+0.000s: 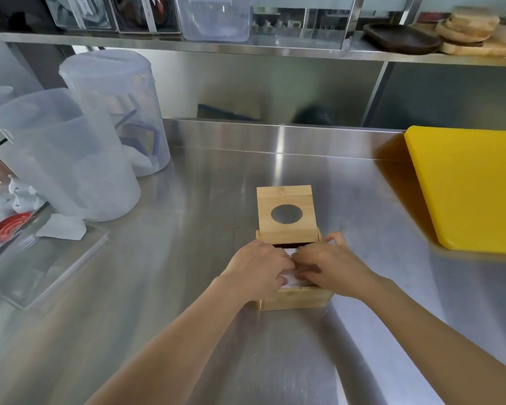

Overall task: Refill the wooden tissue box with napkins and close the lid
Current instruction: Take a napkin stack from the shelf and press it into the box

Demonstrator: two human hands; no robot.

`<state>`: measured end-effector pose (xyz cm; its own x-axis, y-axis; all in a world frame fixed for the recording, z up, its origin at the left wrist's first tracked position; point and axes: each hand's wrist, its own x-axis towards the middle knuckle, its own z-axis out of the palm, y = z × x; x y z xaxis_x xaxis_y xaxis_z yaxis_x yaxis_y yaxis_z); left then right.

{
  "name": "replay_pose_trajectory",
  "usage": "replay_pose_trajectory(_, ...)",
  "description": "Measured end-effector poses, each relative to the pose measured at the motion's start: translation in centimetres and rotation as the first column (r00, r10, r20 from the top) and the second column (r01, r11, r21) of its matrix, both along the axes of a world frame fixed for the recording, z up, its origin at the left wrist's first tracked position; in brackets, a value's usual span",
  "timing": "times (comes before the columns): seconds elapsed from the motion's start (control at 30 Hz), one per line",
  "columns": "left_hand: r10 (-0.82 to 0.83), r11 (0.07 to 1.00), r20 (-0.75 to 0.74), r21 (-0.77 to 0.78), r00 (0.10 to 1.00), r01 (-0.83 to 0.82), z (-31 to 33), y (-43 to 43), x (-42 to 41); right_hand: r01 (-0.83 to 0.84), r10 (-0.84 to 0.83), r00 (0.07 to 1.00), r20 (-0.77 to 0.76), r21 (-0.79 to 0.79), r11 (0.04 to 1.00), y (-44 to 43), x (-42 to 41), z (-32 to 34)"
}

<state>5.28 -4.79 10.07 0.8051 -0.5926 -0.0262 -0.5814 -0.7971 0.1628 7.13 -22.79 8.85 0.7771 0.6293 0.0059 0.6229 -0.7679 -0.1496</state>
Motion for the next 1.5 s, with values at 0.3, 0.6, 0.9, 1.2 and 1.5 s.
replay_pose_trajectory(0.3, 0.020, 0.959, -0.113, 0.284, 0.993, 0.013, 0.3, 0.7, 1.3, -0.099, 0.109, 0.994, 0.023, -0.272, 0.957, -1.4, 1.3, 1.4)
replay_pose_trajectory(0.6, 0.050, 0.983, 0.004, 0.179, 0.999, -0.050, 1.4, 0.0, 0.9, -0.190, 0.213, 0.961, 0.177, -0.139, 0.972, -0.5, 1.5, 1.1)
replay_pose_trajectory(0.9, 0.061, 0.923, -0.113, 0.386, 0.992, -0.013, 0.1, 0.1, 1.3, -0.204, 0.230, 0.972, 0.046, -0.320, 0.925, -0.9, 1.5, 1.6)
replay_pose_trajectory(1.2, 0.053, 0.956, 0.026, 0.288, 0.998, -0.058, 1.1, 0.3, 1.3, -0.203, 0.246, 0.953, 0.178, -0.231, 0.952, -1.1, 1.6, 1.8)
replay_pose_trajectory(1.5, 0.120, 0.896, -0.024, 0.433, 0.993, -0.098, -0.1, -1.5, 1.6, -0.104, 0.118, 0.993, 0.002, -0.452, 0.886, 0.7, 1.9, 1.5)
